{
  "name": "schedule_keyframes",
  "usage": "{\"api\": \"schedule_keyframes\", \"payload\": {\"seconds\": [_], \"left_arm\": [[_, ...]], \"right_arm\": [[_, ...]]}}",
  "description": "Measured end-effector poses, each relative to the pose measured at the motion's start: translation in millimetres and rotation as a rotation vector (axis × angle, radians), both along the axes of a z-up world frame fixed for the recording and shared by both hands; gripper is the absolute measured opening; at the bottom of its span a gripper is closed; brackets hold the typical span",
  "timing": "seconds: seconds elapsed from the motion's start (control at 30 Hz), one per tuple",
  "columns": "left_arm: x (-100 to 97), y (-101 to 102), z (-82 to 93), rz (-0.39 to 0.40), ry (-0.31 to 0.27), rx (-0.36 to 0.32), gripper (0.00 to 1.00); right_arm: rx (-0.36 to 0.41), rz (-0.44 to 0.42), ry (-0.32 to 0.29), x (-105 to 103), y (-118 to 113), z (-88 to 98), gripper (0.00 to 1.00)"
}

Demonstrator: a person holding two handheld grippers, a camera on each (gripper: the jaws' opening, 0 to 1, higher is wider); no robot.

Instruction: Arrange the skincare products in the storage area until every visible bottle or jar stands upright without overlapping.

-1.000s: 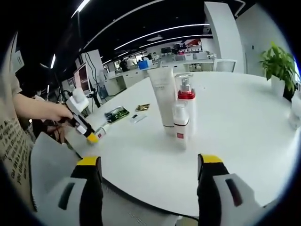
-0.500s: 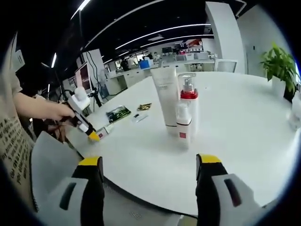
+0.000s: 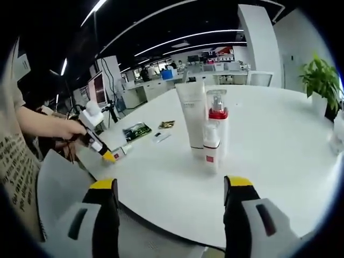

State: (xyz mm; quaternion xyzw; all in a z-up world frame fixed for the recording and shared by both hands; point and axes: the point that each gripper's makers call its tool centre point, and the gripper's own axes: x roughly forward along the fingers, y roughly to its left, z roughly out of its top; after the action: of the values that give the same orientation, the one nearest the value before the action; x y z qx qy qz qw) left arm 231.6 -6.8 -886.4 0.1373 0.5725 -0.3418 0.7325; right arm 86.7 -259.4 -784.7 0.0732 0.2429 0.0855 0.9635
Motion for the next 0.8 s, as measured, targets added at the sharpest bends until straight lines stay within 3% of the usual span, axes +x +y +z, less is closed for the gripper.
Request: {"api": "schedule_keyframes", "payload": {"seconds": [0.4,0.67,0.8], "left_arm": [[-11.7,-18,25.2,0.108,0.049,-0.185,0.16],[-23.6,-37,52.3,0.105,0.047,-0.303,0.16],[-33.0,-59,76.3,0.099,0.059,-0.443,0.16]], "right_arm": [[-0.002,0.034,-0.023,1,11,10.7,0.79],[0.003,0.068,-0.038,-2,23,16.0,0.78],[0.028,0.072,-0.06,-2,26,23.4,0.78]]}}
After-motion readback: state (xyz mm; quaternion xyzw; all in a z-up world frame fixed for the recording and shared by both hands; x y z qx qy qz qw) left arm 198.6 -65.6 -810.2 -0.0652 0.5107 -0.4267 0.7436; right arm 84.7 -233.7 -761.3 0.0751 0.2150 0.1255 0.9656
